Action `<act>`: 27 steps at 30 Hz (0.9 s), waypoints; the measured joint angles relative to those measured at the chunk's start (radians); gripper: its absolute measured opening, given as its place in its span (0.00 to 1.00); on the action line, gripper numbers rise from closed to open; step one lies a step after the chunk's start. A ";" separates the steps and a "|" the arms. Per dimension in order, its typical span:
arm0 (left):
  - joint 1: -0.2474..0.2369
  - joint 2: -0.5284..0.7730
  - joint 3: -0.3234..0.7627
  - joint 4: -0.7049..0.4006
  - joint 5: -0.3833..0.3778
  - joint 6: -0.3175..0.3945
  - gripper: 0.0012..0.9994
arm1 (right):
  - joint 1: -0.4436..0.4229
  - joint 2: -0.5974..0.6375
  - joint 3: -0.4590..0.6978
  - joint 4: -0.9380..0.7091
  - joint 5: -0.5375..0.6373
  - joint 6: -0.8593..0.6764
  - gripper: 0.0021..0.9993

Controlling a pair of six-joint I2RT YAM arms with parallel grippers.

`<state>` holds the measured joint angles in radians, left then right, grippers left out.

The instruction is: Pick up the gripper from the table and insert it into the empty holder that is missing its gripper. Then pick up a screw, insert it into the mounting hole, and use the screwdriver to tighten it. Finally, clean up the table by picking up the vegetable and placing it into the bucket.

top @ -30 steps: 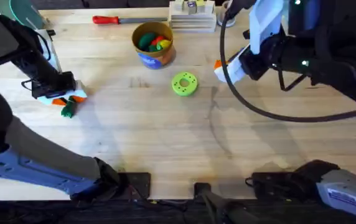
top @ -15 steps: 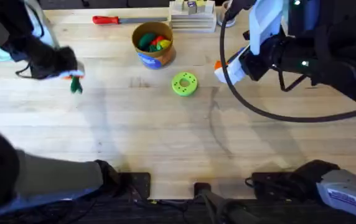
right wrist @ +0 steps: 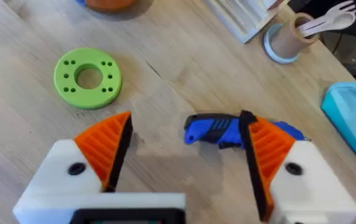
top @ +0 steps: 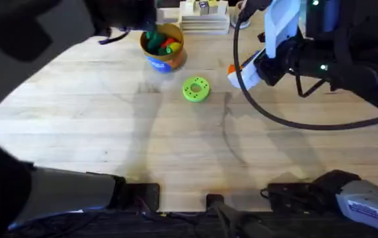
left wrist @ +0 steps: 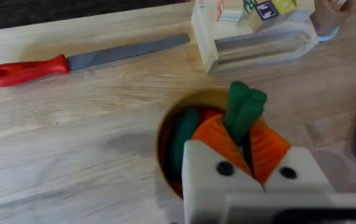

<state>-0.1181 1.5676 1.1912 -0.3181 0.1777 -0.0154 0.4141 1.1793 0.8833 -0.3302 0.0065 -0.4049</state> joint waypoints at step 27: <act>-0.037 -0.271 0.000 -0.257 -0.119 0.139 1.00 | 0.000 0.000 0.334 -0.538 0.000 0.120 0.99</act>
<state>-0.1547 1.2963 1.1912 -0.5752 0.0587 0.1238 0.4141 1.1793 1.2172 -0.8682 0.0066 -0.2850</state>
